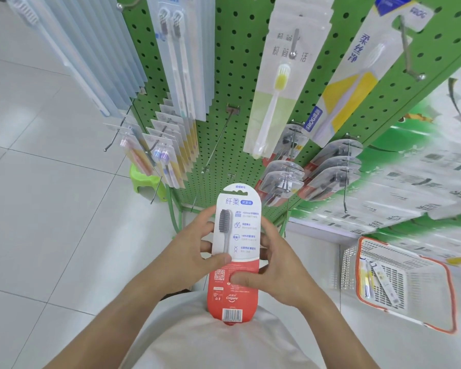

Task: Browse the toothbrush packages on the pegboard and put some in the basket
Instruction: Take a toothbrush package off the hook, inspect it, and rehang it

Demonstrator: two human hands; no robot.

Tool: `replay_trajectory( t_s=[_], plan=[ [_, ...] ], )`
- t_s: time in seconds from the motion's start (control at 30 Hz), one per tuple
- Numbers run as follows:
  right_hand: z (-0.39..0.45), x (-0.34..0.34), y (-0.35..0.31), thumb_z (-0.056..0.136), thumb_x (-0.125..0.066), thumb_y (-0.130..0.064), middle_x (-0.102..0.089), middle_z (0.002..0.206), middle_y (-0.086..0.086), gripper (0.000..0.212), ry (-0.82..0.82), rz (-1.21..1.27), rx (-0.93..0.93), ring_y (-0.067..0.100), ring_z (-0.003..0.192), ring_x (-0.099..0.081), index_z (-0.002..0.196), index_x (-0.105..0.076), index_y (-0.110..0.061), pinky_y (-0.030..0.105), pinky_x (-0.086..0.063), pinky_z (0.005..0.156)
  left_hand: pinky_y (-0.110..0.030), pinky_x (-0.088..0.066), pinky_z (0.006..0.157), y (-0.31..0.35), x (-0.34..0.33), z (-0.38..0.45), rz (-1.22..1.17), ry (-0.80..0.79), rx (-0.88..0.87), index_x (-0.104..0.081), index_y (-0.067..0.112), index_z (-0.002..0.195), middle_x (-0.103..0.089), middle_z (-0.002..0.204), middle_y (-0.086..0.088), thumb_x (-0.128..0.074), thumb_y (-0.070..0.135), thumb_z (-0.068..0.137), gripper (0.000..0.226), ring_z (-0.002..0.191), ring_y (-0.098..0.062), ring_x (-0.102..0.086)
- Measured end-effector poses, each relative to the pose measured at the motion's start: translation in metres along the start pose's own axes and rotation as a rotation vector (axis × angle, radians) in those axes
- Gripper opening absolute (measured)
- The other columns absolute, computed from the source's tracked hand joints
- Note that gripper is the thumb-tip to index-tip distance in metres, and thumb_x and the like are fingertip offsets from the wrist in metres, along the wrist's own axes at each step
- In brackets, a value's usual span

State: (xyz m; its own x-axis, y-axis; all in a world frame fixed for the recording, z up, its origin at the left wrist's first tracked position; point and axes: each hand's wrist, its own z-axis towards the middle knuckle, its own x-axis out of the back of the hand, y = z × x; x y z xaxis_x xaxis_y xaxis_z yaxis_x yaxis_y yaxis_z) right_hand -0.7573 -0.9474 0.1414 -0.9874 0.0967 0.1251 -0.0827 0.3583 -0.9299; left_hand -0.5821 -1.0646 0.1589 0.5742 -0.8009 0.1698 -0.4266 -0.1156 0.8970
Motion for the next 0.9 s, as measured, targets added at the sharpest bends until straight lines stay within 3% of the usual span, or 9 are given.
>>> replay_trajectory(
  t_s=[0.27, 0.4, 0.53, 0.6, 0.7, 0.83, 0.9],
  plan=[
    [-0.011, -0.014, -0.009, 0.059, -0.097, -0.013, -0.067, 0.121, -0.020, 0.121, -0.040, -0.083, -0.052, 0.009, 0.102, -0.071, 0.147, -0.023, -0.051, 0.031, -0.060, 0.082, -0.036, -0.063, 0.075, -0.003, 0.000, -0.001, -0.057, 0.064, -0.004, -0.034, 0.045, 0.140, -0.072, 0.115, 0.017, -0.076, 0.002, 0.086, 0.081, 0.089, -0.017, -0.075],
    [-0.011, -0.016, -0.014, 0.058, -0.098, -0.016, -0.067, 0.121, -0.022, 0.124, -0.044, -0.094, -0.055, 0.007, 0.105, -0.070, 0.146, -0.019, -0.055, 0.035, -0.061, 0.086, -0.032, -0.062, 0.068, -0.004, -0.002, 0.001, -0.074, 0.069, 0.008, -0.036, 0.052, 0.131, -0.073, 0.110, 0.020, -0.076, 0.003, 0.086, 0.077, 0.086, -0.018, -0.075],
    [-0.009, -0.014, -0.020, 0.060, -0.096, -0.013, -0.066, 0.122, -0.022, 0.131, -0.101, -0.128, -0.040, 0.008, 0.105, -0.071, 0.148, -0.010, -0.057, 0.040, -0.062, 0.085, -0.030, -0.061, 0.064, -0.006, -0.001, 0.003, -0.141, 0.122, 0.047, -0.040, 0.040, 0.137, -0.076, 0.105, 0.009, -0.077, 0.000, 0.084, 0.076, 0.085, -0.021, -0.075],
    [-0.008, -0.012, -0.020, 0.067, -0.092, -0.013, -0.071, 0.116, -0.016, 0.121, -0.101, -0.148, -0.021, 0.012, 0.099, -0.073, 0.147, -0.013, -0.061, 0.041, -0.062, 0.084, -0.031, -0.062, 0.065, -0.006, 0.001, 0.003, -0.143, 0.141, 0.051, -0.038, 0.036, 0.141, -0.075, 0.109, 0.004, -0.077, 0.001, 0.084, 0.077, 0.086, -0.021, -0.076],
    [-0.007, -0.008, -0.017, 0.082, -0.081, -0.010, -0.076, 0.106, -0.008, 0.092, -0.071, -0.100, 0.017, 0.018, 0.091, -0.075, 0.140, -0.031, -0.062, 0.041, -0.061, 0.083, -0.035, -0.062, 0.068, -0.004, 0.003, 0.003, -0.136, 0.129, 0.044, -0.034, 0.034, 0.145, -0.075, 0.113, 0.000, -0.075, 0.005, 0.087, 0.077, 0.091, -0.021, -0.075],
    [-0.008, -0.009, -0.013, 0.092, -0.072, -0.016, -0.077, 0.099, -0.010, 0.057, 0.053, -0.158, 0.104, 0.019, 0.084, -0.073, 0.132, -0.051, -0.051, 0.030, -0.057, 0.070, -0.042, -0.062, 0.082, 0.000, 0.002, 0.003, 0.030, 0.122, -0.035, -0.024, 0.064, 0.133, -0.068, 0.117, 0.023, -0.073, 0.020, 0.090, 0.079, 0.099, -0.010, -0.071],
    [-0.006, -0.014, -0.014, 0.094, -0.071, -0.016, -0.077, 0.097, -0.012, 0.047, 0.126, -0.157, 0.134, 0.015, 0.088, -0.073, 0.130, -0.057, -0.042, 0.028, -0.057, 0.069, -0.038, -0.061, 0.088, 0.005, -0.002, 0.000, 0.033, 0.052, -0.080, -0.015, 0.063, 0.140, -0.063, 0.122, 0.033, -0.070, 0.021, 0.093, 0.084, 0.108, -0.004, -0.068]
  ],
)
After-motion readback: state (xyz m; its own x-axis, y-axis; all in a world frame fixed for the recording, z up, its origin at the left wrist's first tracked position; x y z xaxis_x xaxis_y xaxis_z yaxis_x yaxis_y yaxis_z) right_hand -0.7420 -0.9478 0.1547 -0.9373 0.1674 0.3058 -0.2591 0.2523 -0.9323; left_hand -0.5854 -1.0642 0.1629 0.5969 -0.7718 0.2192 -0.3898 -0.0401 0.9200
